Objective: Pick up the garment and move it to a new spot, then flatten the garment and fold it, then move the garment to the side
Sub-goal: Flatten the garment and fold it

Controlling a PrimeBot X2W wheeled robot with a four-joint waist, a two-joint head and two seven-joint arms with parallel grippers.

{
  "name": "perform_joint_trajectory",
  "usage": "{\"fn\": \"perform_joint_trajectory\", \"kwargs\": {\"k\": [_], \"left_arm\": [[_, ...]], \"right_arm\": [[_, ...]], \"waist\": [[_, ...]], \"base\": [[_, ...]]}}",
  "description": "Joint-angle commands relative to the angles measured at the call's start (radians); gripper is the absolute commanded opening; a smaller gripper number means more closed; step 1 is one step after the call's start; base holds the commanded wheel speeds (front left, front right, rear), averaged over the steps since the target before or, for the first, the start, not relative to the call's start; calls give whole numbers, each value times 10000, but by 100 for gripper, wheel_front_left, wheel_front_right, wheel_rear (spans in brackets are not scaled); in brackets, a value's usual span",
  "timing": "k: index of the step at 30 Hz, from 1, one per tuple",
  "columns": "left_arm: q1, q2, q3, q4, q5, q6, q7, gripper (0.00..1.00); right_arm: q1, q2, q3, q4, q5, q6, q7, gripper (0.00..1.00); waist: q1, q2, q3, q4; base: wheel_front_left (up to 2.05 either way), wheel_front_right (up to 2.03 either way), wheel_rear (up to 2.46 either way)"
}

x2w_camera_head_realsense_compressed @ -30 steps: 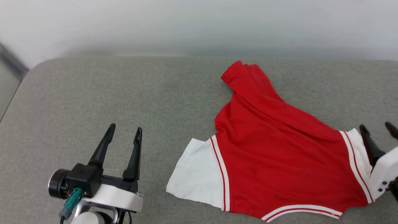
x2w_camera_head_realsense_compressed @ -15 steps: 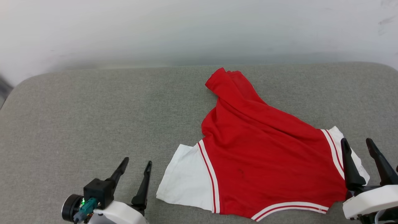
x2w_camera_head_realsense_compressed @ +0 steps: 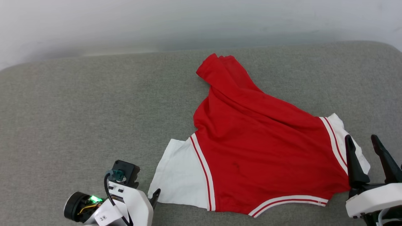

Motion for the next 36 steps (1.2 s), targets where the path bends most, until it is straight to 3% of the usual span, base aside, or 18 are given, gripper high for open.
{"fn": "perform_joint_trajectory", "kwargs": {"k": [1, 10, 15, 16, 17, 22, 29, 36], "left_arm": [[-25, -45, 7, -23, -37, 71, 63, 100], [-188, 119, 111, 741, 277, 517, 309, 100], [-73, 103, -77, 1429, 179, 440, 597, 99], [-25, 107, -132, 1540, 128, 422, 692, 45], [2, 89, -153, 1611, 72, 419, 760, 0], [106, 108, -23, 1707, -8, 549, 584, 0], [25, 224, 781, 1556, 58, 1193, -426, 0], [346, 528, 1605, 972, -189, 1647, -684, 0]], "right_arm": [[-141, 39, 41, 34, -46, -3, -75, 100], [-476, -37, 335, 336, -127, -3, -330, 100], [-545, -108, 387, 484, -145, -3, -456, 100], [-575, -128, 402, 512, -144, -3, -477, 100], [-601, -141, 402, 548, -133, -3, -486, 100], [-607, -255, 321, 756, -142, -3, -496, 100], [-404, -443, 392, 870, -181, -3, -251, 100], [-7, -579, 301, 952, -195, -3, 650, 100]], "waist": [[0, -1, 180, -147], [0, -1, 804, -542], [0, -1, 996, -640], [0, -1, 1016, -649], [0, -1, 1032, -647], [0, -1, 874, -537], [0, -1, 405, -285], [0, -1, 94, -59]], "base": [[0, 0, 0], [0, 0, 0], [0, 0, 0], [0, 0, 0], [0, 0, 0], [0, 0, 0], [0, 0, 0], [0, 0, 0]]}}
